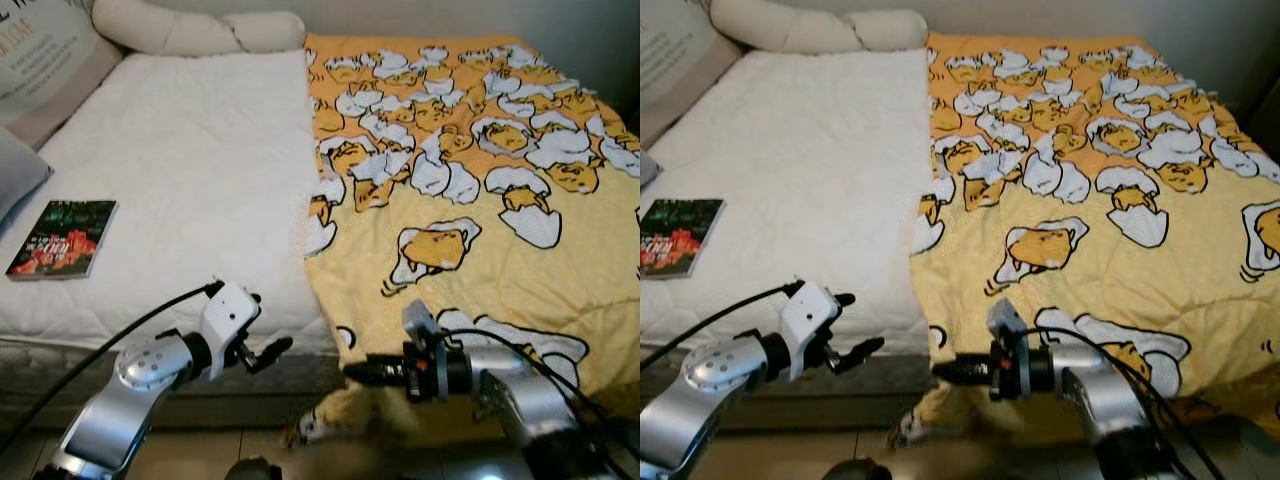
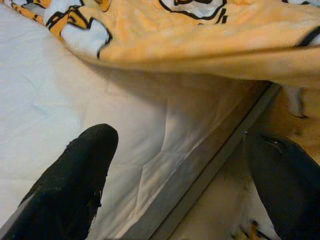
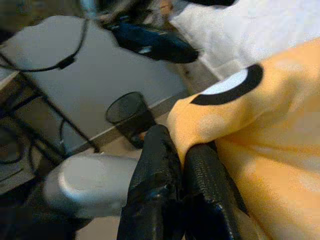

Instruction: Clean up the room

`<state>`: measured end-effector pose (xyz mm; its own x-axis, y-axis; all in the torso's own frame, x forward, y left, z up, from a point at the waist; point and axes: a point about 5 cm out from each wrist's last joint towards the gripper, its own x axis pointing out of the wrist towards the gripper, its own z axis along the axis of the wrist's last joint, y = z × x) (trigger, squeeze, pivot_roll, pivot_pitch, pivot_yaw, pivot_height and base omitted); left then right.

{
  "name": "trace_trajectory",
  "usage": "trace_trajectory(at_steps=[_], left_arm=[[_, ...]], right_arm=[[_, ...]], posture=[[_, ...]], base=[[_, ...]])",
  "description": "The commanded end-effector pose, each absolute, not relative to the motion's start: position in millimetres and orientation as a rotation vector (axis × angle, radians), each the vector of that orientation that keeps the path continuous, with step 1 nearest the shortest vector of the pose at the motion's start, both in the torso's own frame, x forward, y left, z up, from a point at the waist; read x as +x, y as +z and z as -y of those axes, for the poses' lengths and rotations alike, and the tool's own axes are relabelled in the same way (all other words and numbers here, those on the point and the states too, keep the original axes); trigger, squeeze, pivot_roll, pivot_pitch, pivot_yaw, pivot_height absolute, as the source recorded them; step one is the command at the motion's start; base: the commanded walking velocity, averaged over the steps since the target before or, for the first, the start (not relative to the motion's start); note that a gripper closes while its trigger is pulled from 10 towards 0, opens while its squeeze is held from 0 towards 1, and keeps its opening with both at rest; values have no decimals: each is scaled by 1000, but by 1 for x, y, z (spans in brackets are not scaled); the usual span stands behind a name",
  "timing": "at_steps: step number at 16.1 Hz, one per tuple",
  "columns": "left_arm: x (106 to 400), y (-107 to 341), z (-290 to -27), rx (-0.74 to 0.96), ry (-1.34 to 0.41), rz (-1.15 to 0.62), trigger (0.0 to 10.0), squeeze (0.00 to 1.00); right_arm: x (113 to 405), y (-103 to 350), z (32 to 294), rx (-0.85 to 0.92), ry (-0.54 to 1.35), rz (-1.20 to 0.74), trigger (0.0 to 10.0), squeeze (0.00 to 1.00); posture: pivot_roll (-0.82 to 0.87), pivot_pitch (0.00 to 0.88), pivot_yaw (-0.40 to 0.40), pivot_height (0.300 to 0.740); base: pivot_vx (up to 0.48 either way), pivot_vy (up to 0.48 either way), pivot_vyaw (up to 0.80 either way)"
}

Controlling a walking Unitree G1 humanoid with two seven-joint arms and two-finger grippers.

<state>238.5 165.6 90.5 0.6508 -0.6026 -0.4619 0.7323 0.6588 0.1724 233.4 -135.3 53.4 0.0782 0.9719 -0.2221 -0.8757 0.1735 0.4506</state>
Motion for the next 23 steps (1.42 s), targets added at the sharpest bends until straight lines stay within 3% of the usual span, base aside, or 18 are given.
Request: trace_trajectory(at_steps=[1,2,3,4,5,6,8,10,15,19,23], left_arm=[[242,93,-170,386,-768,-380,10000,298],[243,93,-170,389,-769,-379,10000,302],[245,92,-171,398,-773,-377,10000,294],[246,92,-171,401,-776,-375,10000,294],[247,92,-171,403,-777,-374,10000,294],[248,92,-171,404,-776,-372,10000,298],[250,90,-169,403,-773,-368,10000,294],[253,88,-170,383,-729,-357,10000,298],[276,82,-176,266,-413,-275,10000,306],[289,86,-177,221,-288,-223,10000,314],[293,88,-178,223,-256,-199,10000,314]], right_arm=[[231,62,129,238,1448,-503,0,0],[230,62,128,240,1448,-504,0,0],[229,58,129,202,1413,-518,10000,0],[228,55,131,209,1409,-565,10000,51],[226,49,134,176,1393,-615,10000,478],[226,46,137,110,1361,-628,10000,1000],[222,40,144,109,1310,-693,10000,1000],[230,41,147,36,1213,-616,10000,1000],[259,63,158,24,821,-345,10000,1000],[284,65,172,119,286,-218,10000,1000],[285,67,160,164,135,-181,10000,1000]], posture=[[96,0,22,740],[94,0,24,740],[87,0,28,740],[83,0,29,740],[79,0,29,740],[78,0,29,740],[76,0,23,740],[73,0,19,740],[42,0,16,740],[31,0,24,740],[43,0,10,740]], base=[[0,0,0],[0,0,0],[0,0,0],[0,0,0],[0,0,0],[0,0,0],[0,0,0],[0,0,0],[0,0,0],[0,0,0],[0,-338,0]])
